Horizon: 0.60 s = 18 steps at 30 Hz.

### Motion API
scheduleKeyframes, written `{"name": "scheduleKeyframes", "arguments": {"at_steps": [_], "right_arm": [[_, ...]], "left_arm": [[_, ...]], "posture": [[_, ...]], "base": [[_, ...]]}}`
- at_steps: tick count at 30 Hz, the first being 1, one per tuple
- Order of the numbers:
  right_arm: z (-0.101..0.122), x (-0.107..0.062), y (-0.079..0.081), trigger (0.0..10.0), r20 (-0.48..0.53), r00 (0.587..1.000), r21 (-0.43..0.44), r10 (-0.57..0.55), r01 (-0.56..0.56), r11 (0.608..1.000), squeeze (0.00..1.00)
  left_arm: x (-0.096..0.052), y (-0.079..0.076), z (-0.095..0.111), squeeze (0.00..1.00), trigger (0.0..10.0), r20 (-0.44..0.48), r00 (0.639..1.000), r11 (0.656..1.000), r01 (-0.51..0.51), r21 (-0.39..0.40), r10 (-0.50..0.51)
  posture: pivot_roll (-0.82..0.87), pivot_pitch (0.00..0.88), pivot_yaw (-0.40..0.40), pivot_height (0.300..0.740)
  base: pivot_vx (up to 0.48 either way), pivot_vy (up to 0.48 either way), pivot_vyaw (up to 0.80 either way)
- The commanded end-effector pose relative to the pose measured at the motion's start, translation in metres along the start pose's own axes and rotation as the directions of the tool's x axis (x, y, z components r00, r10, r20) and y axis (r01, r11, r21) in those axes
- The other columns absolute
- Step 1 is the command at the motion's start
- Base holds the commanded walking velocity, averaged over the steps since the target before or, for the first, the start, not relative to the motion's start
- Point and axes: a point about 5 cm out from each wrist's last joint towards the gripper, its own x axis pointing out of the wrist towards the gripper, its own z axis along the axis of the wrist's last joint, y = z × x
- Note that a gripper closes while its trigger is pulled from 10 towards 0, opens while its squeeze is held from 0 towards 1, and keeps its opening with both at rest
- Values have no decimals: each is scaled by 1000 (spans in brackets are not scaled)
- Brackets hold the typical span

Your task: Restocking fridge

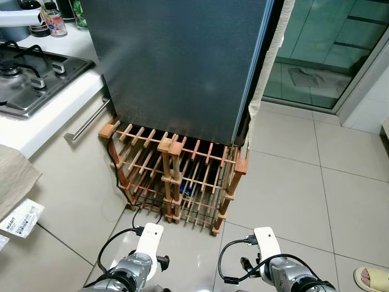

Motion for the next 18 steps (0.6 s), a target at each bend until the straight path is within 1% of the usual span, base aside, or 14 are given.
{"name": "scheduleKeyframes", "arguments": {"at_steps": [1, 4, 5, 6, 8, 11, 18], "right_arm": [[13, -1, -3, 10000, 43, 999, 239, -7, -4, 971, 39], [13, -1, -3, 10000, 43, 999, 239, -7, -4, 971, 39], [14, -1, -3, 10000, 43, 999, 228, -7, -3, 974, 55], [18, -1, -6, 10000, 42, 999, 204, -22, 13, 979, 0], [22, -2, -10, 10000, 41, 998, 181, -49, 40, 983, 0], [22, -2, -10, 10000, 41, 998, 193, -52, 43, 980, 0], [22, -2, -11, 10000, 41, 998, 186, -56, 48, 981, 0]], "left_arm": [[0, 4, -2, 0, 10000, -15, 999, 961, 27, -274, -32], [0, 4, -2, 0, 10000, -15, 999, 961, 27, -274, -32], [0, 4, -2, 0, 10000, -17, 999, 964, 27, -266, -33], [-1, 5, 3, 0, 10000, 2, 1000, 972, 19, -234, -20], [-1, 9, 9, 0, 10000, 25, 1000, 983, 0, -184, 5], [-1, 10, 8, 0, 10000, 21, 1000, 983, -10, -183, 14], [-1, 11, 8, 0, 10000, 19, 1000, 984, -15, -178, 18]], "posture": [[-56, 0, -8, 740], [-56, 0, -8, 740], [0, 0, 0, 740], [-51, 0, -15, 740], [-50, 0, -16, 740], [-50, 0, -16, 740], [-53, 0, -19, 740]], "base": [[0, 0, 0], [0, 0, 0], [0, 0, 0], [0, 0, 0], [0, 0, 0], [0, 0, 0], [0, 0, 0]]}}
